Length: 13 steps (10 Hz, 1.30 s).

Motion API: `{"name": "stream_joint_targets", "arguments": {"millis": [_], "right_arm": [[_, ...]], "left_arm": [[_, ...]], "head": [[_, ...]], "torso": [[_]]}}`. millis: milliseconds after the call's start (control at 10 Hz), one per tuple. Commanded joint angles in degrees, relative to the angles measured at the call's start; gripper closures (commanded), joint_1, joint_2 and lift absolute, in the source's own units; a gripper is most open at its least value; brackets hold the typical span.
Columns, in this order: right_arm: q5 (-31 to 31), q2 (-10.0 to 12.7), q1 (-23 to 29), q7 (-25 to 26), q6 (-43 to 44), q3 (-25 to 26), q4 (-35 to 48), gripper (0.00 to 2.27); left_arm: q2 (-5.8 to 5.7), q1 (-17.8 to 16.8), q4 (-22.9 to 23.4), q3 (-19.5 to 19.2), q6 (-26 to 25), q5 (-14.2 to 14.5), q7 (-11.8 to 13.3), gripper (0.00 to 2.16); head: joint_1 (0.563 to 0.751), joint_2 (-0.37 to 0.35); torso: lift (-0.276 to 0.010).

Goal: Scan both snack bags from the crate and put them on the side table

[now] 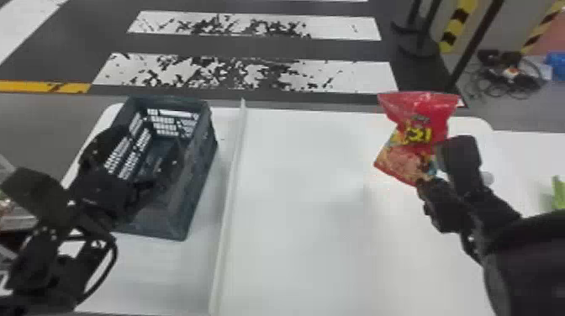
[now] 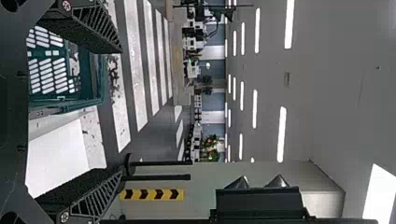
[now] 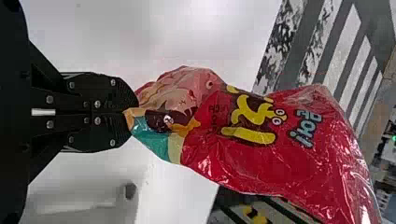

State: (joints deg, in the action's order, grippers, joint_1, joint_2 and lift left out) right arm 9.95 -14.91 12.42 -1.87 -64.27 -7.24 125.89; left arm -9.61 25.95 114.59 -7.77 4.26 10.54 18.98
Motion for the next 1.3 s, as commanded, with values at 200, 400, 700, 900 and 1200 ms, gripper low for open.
{"name": "stream_joint_targets", "arguments": {"millis": [200,400,700,900,1200], "right_arm": [[32.85,-6.63,-1.79,5.21,1.03,-23.0,-8.91,2.26],[43.75,-8.12,-3.81,6.36,0.15,-33.11,-17.43,2.26],[49.38,-9.97,-4.43,3.54,-3.19,-40.49,-22.18,2.1],[48.59,-10.93,-2.76,-2.17,-2.49,-41.02,-19.19,0.82],[36.81,-11.2,-1.0,-9.99,-2.66,-33.28,-8.99,0.01]], "left_arm": [[-0.06,0.06,0.02,-0.14,0.0,0.0,0.01,0.09],[-0.06,0.15,0.02,-0.23,0.0,0.0,0.01,0.09],[-0.06,0.33,0.02,-0.66,0.0,0.18,0.01,0.09],[-0.06,0.15,-0.16,-0.66,0.0,0.18,0.01,0.09],[-0.06,0.24,-0.16,-0.75,0.0,0.18,0.01,0.09]], "head": [[0.695,-0.05],[0.695,-0.023],[0.695,0.006],[0.695,0.022],[0.695,0.047]], "torso": [[-0.087],[-0.087],[-0.087],[-0.087],[-0.087]]}}
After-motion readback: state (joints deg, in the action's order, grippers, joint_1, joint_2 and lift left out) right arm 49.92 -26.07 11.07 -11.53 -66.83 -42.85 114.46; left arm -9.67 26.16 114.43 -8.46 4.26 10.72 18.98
